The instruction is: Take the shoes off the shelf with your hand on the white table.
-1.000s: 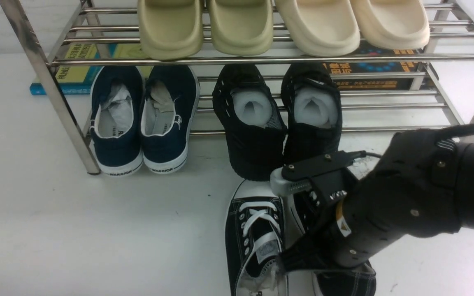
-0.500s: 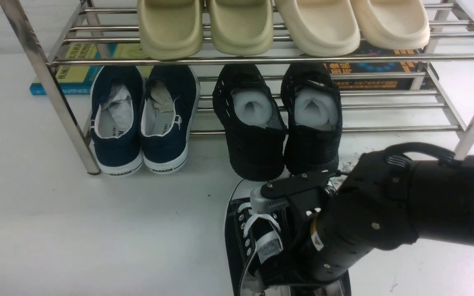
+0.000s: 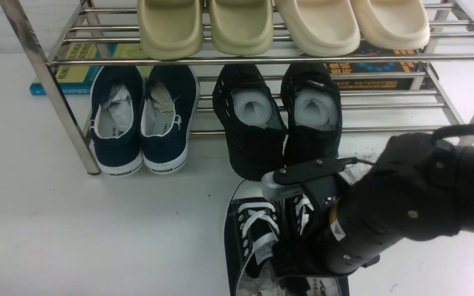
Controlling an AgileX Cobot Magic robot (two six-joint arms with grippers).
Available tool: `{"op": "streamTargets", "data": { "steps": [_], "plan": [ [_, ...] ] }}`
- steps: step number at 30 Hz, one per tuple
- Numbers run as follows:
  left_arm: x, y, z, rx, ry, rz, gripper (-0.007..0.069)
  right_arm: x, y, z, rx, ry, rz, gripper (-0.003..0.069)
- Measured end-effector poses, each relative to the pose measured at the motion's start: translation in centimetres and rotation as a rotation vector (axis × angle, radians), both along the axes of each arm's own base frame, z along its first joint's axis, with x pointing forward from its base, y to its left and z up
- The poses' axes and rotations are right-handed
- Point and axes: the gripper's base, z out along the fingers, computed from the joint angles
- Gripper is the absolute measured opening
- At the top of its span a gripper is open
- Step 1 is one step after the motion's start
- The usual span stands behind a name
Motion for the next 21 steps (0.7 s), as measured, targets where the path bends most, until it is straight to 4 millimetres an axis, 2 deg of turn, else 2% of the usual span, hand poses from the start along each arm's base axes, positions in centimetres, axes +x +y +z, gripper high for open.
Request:
{"op": "streamTargets", "data": {
  "steps": [1, 2, 6, 7, 8, 11, 14, 16, 21],
  "plan": [
    [0.0, 0.0, 0.0, 0.000, 0.000, 0.000, 0.0242, -0.3, -0.4, 0.8, 0.010, -0.006, 0.000, 0.0654],
    [0.0, 0.0, 0.0, 0.000, 0.000, 0.000, 0.0242, -0.4, -0.4, 0.8, 0.008, -0.004, 0.000, 0.0654],
    [0.0, 0.0, 0.0, 0.000, 0.000, 0.000, 0.0242, -1.8, -2.0, 3.9, 0.046, -0.031, 0.004, 0.0615],
    [0.0, 0.0, 0.0, 0.000, 0.000, 0.000, 0.0242, -2.3, -2.6, 4.9, 0.064, -0.047, 0.005, 0.0587],
    [0.0, 0.0, 0.0, 0.000, 0.000, 0.000, 0.0242, -2.3, -2.6, 4.9, 0.063, -0.046, 0.006, 0.0583],
    [0.0, 0.0, 0.0, 0.000, 0.000, 0.000, 0.0242, -3.8, -4.6, 7.9, 0.120, -0.112, 0.011, 0.0508],
    [0.0, 0.0, 0.0, 0.000, 0.000, 0.000, 0.0242, -4.7, -5.7, 9.3, 0.152, -0.154, 0.013, 0.0469],
    [0.0, 0.0, 0.0, 0.000, 0.000, 0.000, 0.0242, -5.7, -7.2, 10.9, 0.175, -0.203, 0.016, 0.0424],
    [0.0, 0.0, 0.0, 0.000, 0.000, 0.000, 0.0242, -7.5, -10.2, 13.1, 0.177, -0.308, 0.018, 0.0356]
  ]
}}
